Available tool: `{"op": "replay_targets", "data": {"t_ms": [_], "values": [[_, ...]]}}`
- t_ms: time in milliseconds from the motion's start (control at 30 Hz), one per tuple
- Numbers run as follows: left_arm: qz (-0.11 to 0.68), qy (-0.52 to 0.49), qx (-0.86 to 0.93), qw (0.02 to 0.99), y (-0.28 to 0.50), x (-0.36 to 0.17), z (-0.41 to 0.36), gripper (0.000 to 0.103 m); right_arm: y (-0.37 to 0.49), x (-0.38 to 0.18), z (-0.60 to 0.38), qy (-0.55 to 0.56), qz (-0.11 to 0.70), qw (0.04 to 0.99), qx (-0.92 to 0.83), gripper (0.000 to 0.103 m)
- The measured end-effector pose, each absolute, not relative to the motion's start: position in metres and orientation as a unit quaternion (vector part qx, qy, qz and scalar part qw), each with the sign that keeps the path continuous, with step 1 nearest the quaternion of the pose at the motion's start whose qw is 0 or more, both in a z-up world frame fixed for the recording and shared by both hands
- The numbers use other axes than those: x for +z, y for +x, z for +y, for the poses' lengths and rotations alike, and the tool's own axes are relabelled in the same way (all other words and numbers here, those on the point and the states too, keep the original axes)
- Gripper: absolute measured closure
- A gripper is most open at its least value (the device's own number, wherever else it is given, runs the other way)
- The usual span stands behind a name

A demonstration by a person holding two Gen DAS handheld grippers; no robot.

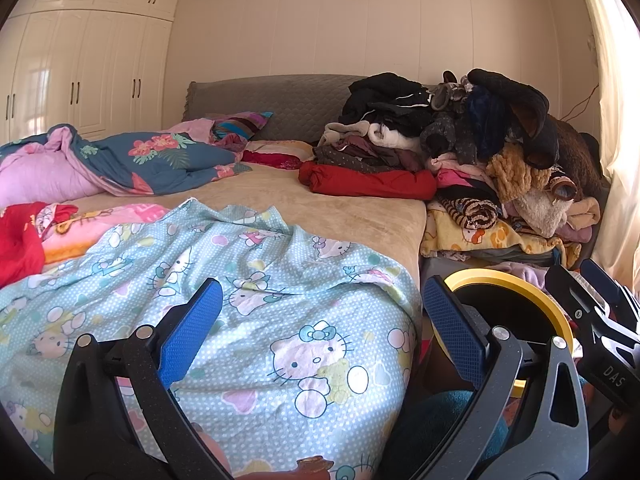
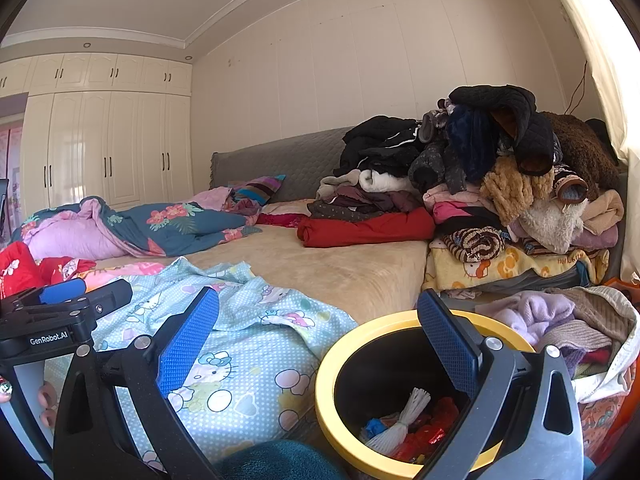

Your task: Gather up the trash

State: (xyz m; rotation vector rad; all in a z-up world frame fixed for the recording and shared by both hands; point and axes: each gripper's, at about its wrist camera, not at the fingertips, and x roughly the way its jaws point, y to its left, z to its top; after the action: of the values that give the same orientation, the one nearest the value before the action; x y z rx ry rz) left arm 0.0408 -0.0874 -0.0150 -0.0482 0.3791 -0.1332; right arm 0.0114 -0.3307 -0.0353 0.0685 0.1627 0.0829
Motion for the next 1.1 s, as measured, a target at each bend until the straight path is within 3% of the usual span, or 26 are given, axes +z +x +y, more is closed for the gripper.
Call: {"op": "replay_targets", "data": {"t_ms": [733,867,967,1100], "values": [[0.214,-0.047,-0.046,0.975,0.046,-0.020,-0.077,0.011,0.025,-0.032,-0.310,0.029,0.100,0.992,0.074,0.006],[0.238,-0.088,0.013,0.967,0.051,-0.021,-0.027,0.011,0.046,-0.019,-0.270,0.029,0.141,0.978,0.151,0.006],[0.266,-0.122,0.140,0.946,0.046,-0.031,0.059,0.011,0.064,-0.015,-0.211,0.007,0.186,0.954,0.234,0.006],[0.324,-0.138,0.316,0.881,0.022,-0.061,0.172,0.011,0.083,-0.040,-0.069,-0.057,0.316,0.861,0.394,0.006]]}}
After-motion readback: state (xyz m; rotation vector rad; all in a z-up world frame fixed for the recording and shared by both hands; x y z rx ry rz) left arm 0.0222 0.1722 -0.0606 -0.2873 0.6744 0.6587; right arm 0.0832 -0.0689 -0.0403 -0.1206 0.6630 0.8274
